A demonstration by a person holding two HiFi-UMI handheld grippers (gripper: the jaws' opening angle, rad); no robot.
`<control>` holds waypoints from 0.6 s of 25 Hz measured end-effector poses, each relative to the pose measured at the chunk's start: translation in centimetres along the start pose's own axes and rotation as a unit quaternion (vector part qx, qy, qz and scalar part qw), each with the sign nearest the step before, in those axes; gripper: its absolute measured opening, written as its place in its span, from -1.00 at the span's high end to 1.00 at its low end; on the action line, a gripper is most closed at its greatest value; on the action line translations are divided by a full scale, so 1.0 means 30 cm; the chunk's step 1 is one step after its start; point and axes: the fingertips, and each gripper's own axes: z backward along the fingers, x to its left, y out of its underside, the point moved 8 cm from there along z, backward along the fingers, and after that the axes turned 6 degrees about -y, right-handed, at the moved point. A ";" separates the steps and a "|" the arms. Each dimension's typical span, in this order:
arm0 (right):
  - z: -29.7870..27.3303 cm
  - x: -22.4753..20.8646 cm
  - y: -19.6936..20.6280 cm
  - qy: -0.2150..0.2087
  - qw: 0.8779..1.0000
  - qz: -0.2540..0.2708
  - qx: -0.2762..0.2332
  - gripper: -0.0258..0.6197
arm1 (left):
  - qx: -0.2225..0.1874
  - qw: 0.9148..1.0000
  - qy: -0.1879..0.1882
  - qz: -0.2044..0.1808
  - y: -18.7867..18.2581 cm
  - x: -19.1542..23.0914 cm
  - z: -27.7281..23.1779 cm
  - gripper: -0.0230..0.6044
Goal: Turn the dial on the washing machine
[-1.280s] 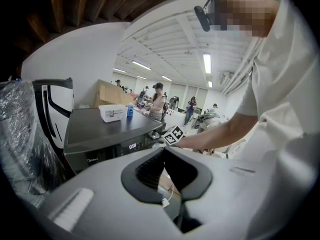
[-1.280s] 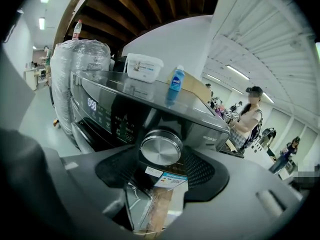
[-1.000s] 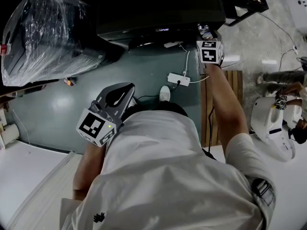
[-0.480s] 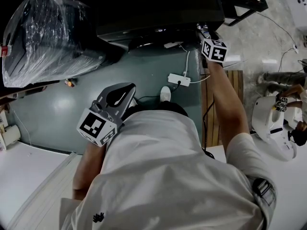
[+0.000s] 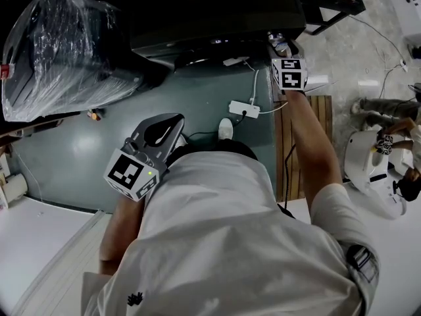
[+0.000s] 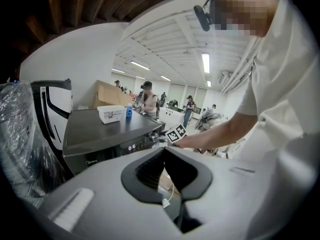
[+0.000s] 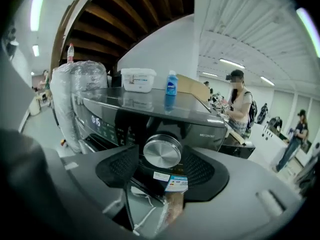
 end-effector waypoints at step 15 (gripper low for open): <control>-0.068 0.039 0.031 0.043 0.995 0.077 0.038 0.14 | -0.001 1.000 0.008 0.030 0.013 0.014 0.002 0.75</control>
